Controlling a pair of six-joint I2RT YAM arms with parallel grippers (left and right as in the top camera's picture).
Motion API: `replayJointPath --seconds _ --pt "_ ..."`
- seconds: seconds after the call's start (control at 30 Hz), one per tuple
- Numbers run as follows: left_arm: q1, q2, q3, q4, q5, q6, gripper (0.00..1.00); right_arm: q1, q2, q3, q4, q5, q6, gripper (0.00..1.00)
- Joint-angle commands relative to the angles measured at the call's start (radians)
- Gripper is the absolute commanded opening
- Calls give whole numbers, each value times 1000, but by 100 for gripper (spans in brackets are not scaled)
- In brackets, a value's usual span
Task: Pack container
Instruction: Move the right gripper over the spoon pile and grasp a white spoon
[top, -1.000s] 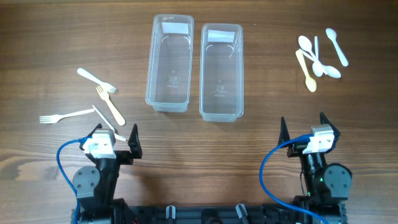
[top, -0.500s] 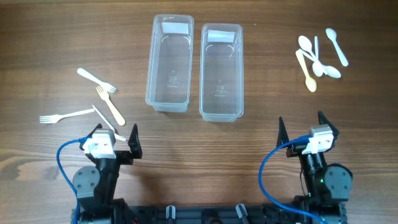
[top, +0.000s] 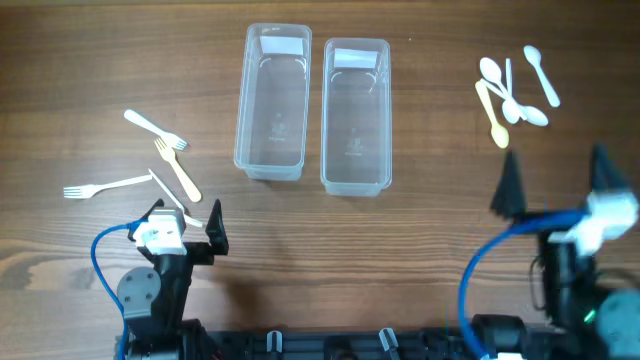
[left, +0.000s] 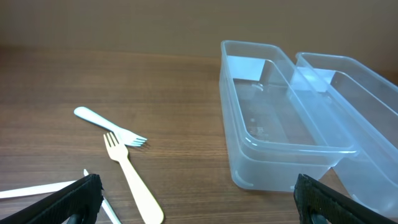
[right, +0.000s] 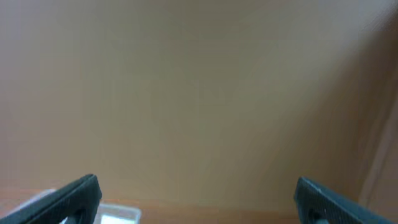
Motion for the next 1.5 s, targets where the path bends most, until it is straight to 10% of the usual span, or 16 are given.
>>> replayJointPath --seconds 0.0,0.33,0.73,1.07,1.47 --pt "-7 -8 -8 3 -6 19 100 -5 300 314 -196 84 -21 100" --pt "-7 -8 -8 3 -6 19 100 -99 1021 1012 -699 149 -106 100" --pt "-7 -8 -8 3 -6 19 100 -148 1082 1024 -727 396 -167 100" --pt "-7 -8 -8 3 -6 19 100 -454 1139 1022 -668 19 -167 100" --pt "-7 -8 -8 3 -6 19 100 -476 1516 1022 -504 -130 -245 100"
